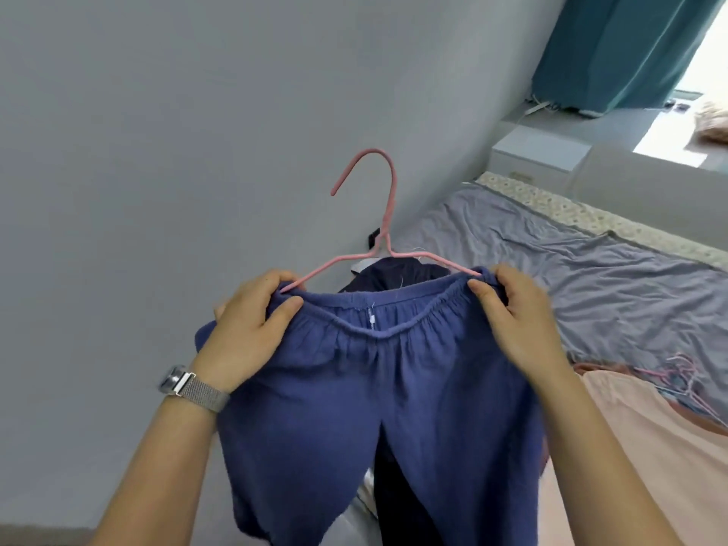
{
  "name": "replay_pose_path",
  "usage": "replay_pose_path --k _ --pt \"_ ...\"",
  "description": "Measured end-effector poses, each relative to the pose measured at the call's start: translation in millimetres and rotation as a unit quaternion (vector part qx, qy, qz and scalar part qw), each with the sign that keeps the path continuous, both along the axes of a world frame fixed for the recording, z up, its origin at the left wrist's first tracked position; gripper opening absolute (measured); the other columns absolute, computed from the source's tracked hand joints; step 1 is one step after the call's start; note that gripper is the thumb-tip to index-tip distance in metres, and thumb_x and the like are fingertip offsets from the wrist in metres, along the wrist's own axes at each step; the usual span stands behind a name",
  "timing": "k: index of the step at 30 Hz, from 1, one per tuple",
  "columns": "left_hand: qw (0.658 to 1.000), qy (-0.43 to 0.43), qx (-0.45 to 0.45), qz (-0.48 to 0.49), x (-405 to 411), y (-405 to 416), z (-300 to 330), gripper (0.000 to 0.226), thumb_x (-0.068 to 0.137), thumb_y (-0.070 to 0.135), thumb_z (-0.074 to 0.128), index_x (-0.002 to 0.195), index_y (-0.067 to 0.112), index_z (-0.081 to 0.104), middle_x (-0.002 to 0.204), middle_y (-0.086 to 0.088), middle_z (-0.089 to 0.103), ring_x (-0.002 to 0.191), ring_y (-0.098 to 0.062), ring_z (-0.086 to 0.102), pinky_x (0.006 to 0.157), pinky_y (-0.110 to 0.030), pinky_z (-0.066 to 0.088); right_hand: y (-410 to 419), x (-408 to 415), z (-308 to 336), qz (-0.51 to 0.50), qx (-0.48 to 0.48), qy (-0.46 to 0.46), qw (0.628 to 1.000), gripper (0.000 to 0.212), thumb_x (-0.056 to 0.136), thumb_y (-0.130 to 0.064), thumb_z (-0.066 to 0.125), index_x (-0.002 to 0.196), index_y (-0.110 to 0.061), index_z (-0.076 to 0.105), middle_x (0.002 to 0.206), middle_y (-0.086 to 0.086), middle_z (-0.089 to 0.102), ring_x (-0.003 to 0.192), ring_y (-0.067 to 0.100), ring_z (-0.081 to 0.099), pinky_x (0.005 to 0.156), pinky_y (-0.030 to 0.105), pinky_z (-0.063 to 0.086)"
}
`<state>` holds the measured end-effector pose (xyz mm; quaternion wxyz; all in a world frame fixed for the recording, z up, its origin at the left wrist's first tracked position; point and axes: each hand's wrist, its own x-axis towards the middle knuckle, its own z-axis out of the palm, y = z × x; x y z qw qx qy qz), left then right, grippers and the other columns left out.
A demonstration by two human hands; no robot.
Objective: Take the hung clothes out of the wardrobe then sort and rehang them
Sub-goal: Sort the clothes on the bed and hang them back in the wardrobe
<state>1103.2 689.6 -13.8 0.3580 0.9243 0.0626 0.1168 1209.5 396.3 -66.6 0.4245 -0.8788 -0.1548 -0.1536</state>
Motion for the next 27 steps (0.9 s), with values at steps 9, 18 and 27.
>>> replay_pose_path --k 9,18,27 --pt "0.993 0.064 -0.080 -0.060 142.3 40.5 -86.8 0.022 0.088 0.020 0.055 0.076 0.039 0.056 0.083 0.017 0.059 0.094 -0.019 0.057 0.092 -0.044 0.043 17.7 75.0 -61.0 -0.021 -0.071 0.094 0.993 0.030 0.091 -0.026 0.059 0.066 -0.026 0.043 0.065 -0.008 0.048 0.063 0.010 0.046 0.062 0.025 0.033" --pt "0.961 0.155 -0.126 -0.193 326.4 77.4 -123.4 0.016 0.089 0.022 0.055 0.081 0.035 0.060 0.080 0.010 0.060 0.081 -0.014 0.053 0.079 -0.030 0.044 23.0 126.4 -138.9 -0.235 0.121 0.371 0.890 0.093 0.069 -0.022 0.085 0.141 -0.005 0.029 0.137 0.004 0.043 0.121 0.017 0.044 0.099 0.026 0.035" --pt "0.960 0.190 -0.138 -0.151 532.9 63.5 -221.2 0.019 0.093 0.006 0.050 0.107 0.003 0.062 0.097 -0.010 0.056 0.092 -0.019 0.049 0.078 -0.026 0.041 61.1 151.8 -252.3 -0.151 0.187 0.629 0.739 0.018 0.083 -0.020 0.074 0.098 -0.018 0.065 0.105 -0.001 0.067 0.092 0.010 0.064 0.072 0.017 0.053"
